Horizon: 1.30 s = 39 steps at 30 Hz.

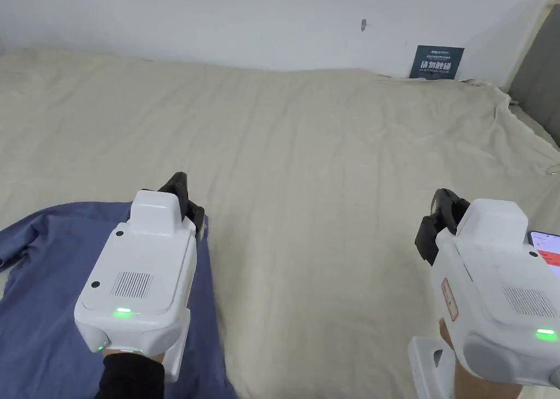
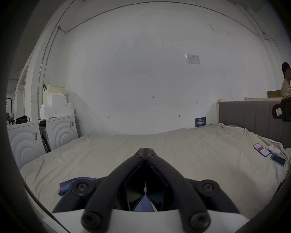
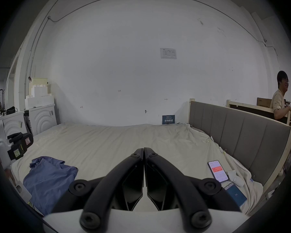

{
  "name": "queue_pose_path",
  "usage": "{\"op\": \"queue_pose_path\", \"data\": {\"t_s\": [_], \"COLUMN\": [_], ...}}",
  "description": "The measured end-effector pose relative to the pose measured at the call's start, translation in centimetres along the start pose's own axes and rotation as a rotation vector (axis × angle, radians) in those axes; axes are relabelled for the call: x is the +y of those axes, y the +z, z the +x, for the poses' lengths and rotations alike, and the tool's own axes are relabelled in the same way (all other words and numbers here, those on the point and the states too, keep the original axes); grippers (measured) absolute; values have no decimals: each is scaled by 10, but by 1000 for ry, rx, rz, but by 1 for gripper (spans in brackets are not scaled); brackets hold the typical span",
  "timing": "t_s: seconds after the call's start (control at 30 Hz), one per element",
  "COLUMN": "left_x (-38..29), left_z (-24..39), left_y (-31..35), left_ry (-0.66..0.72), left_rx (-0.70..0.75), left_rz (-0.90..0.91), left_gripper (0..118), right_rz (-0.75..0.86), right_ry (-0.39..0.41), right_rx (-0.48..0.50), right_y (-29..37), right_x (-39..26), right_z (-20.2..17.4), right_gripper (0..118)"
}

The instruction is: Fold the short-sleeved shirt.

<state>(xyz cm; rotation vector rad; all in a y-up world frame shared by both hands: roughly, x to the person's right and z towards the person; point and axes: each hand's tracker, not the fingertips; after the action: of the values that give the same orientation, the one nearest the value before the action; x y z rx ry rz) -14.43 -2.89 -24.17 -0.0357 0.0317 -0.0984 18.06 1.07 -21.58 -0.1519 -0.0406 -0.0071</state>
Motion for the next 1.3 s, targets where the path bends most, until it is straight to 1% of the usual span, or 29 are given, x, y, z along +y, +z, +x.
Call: {"op": "queue_pose_path", "data": {"t_s": [0.97,1.13,1.3], "left_x": [5,7,9], "left_z": [-7,-17,-40], "left_y": [3,5,13], "left_ry": [22,36,39], "left_rx": [9,29,84], "left_rz": [15,17,24], "left_gripper": [0,0,0], "right_rz": [5,10,29], "right_ry": [11,23,38], "right_rx": [15,31,75], "right_y": [3,0,-7], "right_x": [2,4,9], "right_z": [-4,-10,-29], "right_gripper": [0,0,0]}}
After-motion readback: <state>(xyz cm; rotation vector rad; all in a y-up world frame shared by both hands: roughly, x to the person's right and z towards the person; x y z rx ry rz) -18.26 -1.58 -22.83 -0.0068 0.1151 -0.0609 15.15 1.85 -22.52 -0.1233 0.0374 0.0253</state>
